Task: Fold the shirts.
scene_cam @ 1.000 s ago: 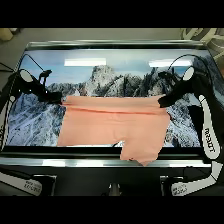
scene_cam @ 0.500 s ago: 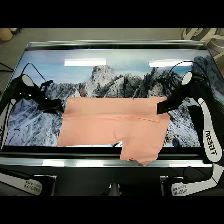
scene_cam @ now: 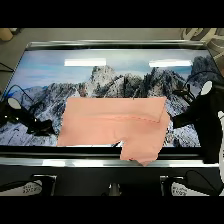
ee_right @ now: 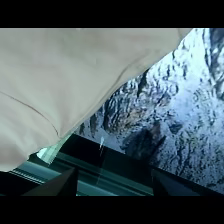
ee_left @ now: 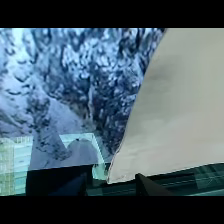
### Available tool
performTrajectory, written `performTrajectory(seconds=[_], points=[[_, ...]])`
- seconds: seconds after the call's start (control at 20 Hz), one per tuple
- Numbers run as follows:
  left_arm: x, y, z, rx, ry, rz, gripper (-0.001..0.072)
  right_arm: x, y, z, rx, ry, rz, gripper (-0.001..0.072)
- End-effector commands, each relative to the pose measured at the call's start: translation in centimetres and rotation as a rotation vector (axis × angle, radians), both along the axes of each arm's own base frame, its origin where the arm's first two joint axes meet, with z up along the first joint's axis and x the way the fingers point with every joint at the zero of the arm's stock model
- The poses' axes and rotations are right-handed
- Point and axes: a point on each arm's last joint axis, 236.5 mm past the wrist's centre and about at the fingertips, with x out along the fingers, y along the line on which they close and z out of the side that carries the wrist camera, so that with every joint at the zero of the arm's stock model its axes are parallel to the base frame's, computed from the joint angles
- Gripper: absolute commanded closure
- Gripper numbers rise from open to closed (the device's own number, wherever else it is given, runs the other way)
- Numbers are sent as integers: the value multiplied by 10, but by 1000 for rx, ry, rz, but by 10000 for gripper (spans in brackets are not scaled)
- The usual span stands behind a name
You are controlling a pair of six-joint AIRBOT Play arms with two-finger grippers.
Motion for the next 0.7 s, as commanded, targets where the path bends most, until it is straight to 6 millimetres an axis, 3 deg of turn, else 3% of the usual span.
performTrajectory(seconds=[0.0, 0.25, 0.65], points=[[-25, -14, -19, -39, -7, 29, 331, -26, 1, -8, 6, 8, 1, 221], [-30, -24, -30, -33, 2, 26, 328, -36, 5, -11, 18, 21, 2, 221], [-9, -45, -33, -37, -69, 57, 351, -84, 38, -29, 104, 11, -29, 220]])
